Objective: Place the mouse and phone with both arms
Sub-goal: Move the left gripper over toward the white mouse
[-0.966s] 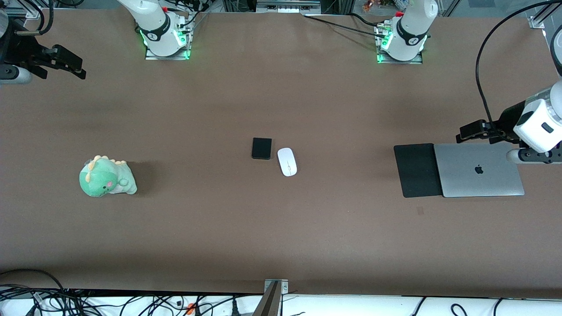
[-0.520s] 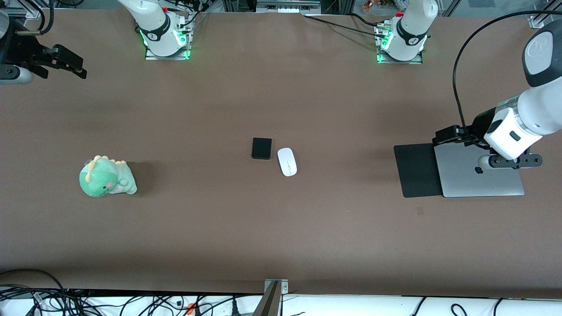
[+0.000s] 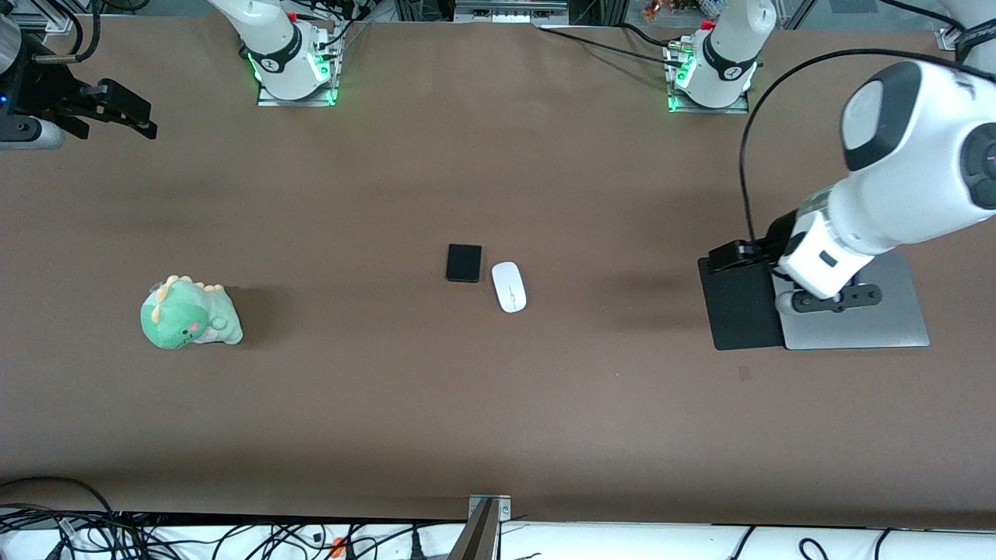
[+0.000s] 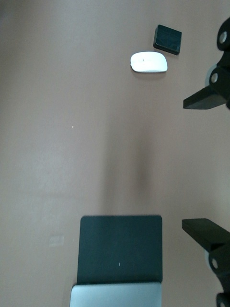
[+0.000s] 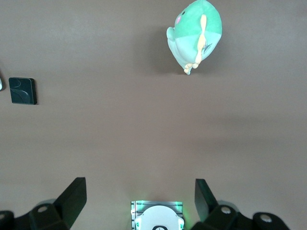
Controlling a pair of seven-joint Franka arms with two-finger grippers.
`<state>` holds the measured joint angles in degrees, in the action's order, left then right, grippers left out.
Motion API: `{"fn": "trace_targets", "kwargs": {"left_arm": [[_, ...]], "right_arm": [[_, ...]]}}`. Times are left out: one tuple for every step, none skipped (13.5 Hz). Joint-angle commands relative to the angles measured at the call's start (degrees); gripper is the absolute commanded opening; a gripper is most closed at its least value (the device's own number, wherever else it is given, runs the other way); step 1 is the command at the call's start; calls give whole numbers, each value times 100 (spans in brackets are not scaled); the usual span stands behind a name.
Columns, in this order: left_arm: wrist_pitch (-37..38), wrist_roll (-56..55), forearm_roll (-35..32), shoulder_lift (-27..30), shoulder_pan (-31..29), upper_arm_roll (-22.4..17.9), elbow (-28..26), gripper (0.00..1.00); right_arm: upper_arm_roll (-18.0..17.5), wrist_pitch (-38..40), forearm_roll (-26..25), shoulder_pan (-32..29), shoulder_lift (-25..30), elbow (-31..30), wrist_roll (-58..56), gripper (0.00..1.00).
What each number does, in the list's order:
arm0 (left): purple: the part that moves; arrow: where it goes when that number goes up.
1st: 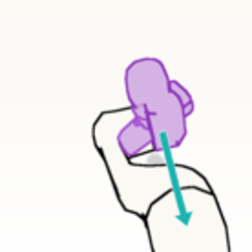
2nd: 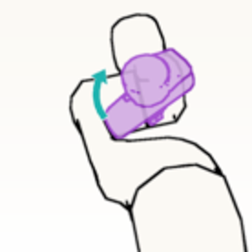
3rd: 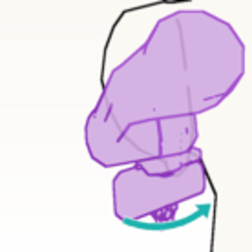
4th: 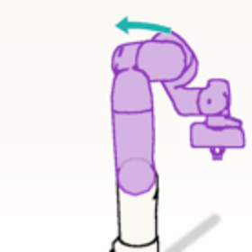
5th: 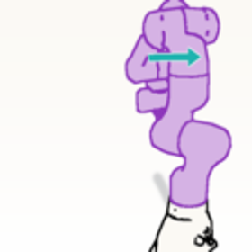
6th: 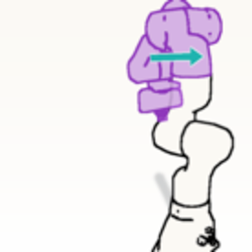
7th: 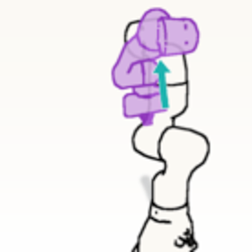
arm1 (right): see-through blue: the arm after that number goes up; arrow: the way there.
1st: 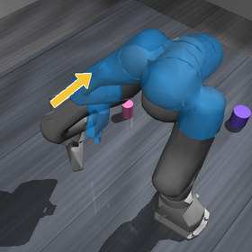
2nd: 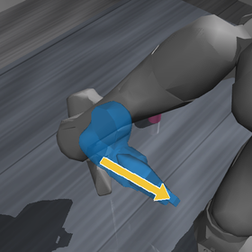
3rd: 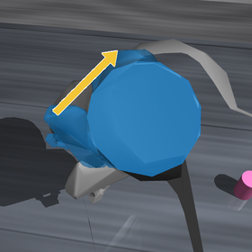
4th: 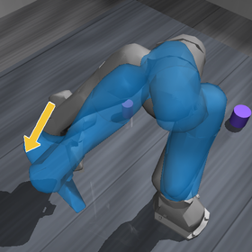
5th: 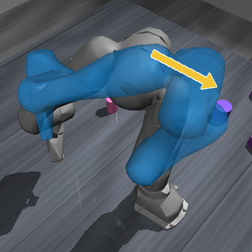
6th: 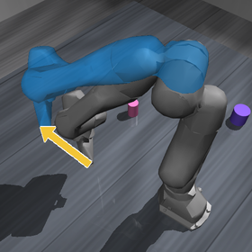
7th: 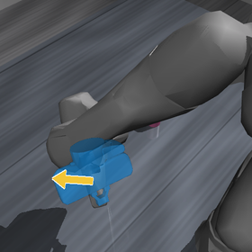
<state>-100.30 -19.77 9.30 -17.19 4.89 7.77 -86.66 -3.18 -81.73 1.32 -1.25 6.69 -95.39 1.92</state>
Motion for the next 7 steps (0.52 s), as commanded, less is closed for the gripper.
{"fn": "trace_targets", "kwargs": {"left_arm": [[-270, -386, 54, -205, 318, -39, 44, 100], [-384, -509, 37, -276, 424, -39, 44, 100], [-472, -624, 28, -363, 529, -48, 53, 100], [-586, -781, 19, -443, 643, -48, 62, 100], [-718, -957, 19, -530, 766, -56, 62, 100], [-832, -1115, -59, -627, 907, -48, 88, 100], [-920, -1334, -199, -741, 1108, -48, 106, 100]], "right_arm": [[-16, 69, 97, -25, 43, -59, 10, 100], [-16, 69, 97, -25, 43, -76, 1, 100], [-16, 60, 97, -16, 43, -76, 10, 100], [-16, 60, 97, -16, 34, -76, 10, 100], [-16, 52, 97, -16, 34, -85, 19, 100], [-16, 25, 97, -16, 25, -103, 19, 100], [-16, 16, 106, -16, 34, -111, 19, 100]]}}
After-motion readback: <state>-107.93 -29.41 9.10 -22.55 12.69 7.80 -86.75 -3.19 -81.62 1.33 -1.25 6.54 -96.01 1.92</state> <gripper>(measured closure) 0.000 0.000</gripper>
